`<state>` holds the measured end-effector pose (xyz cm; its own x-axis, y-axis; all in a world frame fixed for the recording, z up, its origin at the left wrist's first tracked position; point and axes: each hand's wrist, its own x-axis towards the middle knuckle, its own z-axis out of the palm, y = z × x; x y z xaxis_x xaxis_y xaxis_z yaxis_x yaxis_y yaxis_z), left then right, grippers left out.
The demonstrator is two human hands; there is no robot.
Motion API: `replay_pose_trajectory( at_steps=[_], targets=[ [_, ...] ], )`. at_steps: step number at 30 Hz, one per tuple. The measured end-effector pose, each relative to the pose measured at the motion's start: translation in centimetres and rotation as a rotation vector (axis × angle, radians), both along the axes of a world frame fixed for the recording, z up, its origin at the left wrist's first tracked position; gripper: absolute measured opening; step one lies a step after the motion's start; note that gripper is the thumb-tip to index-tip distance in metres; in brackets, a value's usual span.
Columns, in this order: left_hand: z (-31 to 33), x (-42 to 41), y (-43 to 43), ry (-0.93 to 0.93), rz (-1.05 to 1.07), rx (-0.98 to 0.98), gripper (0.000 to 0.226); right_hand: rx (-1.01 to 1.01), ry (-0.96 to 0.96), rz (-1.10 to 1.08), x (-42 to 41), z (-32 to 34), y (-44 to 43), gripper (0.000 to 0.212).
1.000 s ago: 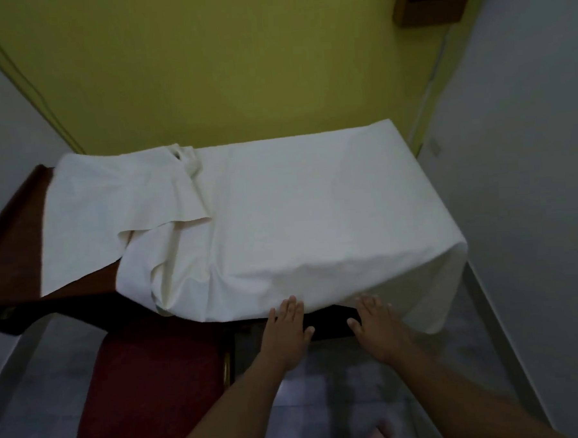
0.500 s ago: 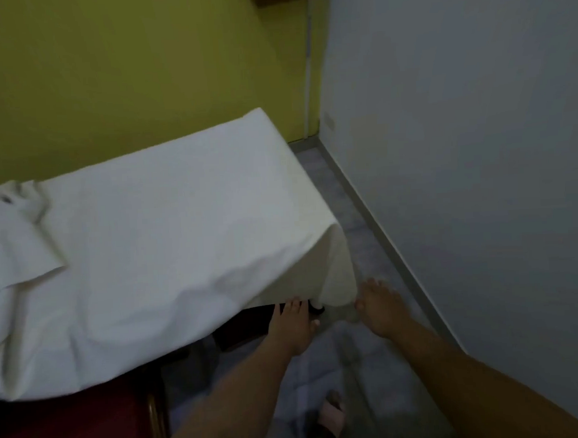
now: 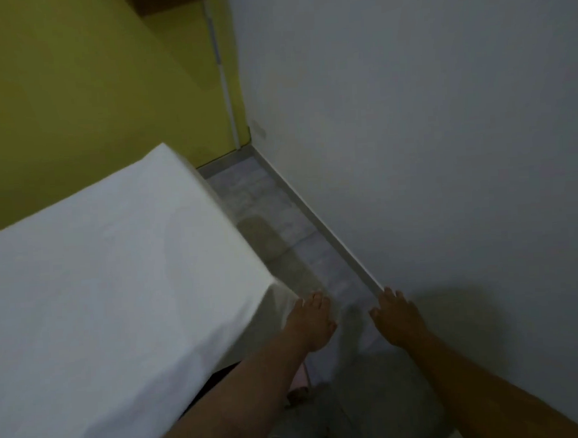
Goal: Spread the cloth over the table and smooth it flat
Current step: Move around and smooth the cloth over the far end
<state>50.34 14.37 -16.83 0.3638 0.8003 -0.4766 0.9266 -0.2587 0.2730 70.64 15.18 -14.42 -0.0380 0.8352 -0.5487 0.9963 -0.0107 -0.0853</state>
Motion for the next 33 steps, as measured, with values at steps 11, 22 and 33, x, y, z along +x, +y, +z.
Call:
replay_pose_trajectory(
  at_steps=[11,22,33],
  targets=[
    [0.3,0.5,13.8,0.112,0.018,-0.05,0.064,-0.078,-0.043,-0.024,2.7,0.6,12.0,0.057],
    [0.3,-0.5,25.7,0.118,0.372,-0.079,0.063,-0.112,-0.092,0.304,2.7,1.6,30.5,0.063],
    [2.7,-6.8,34.0,0.167,0.739,-0.069,0.062,-0.037,-0.069,0.674,-7.3,3.9,47.0,0.064]
  ],
)
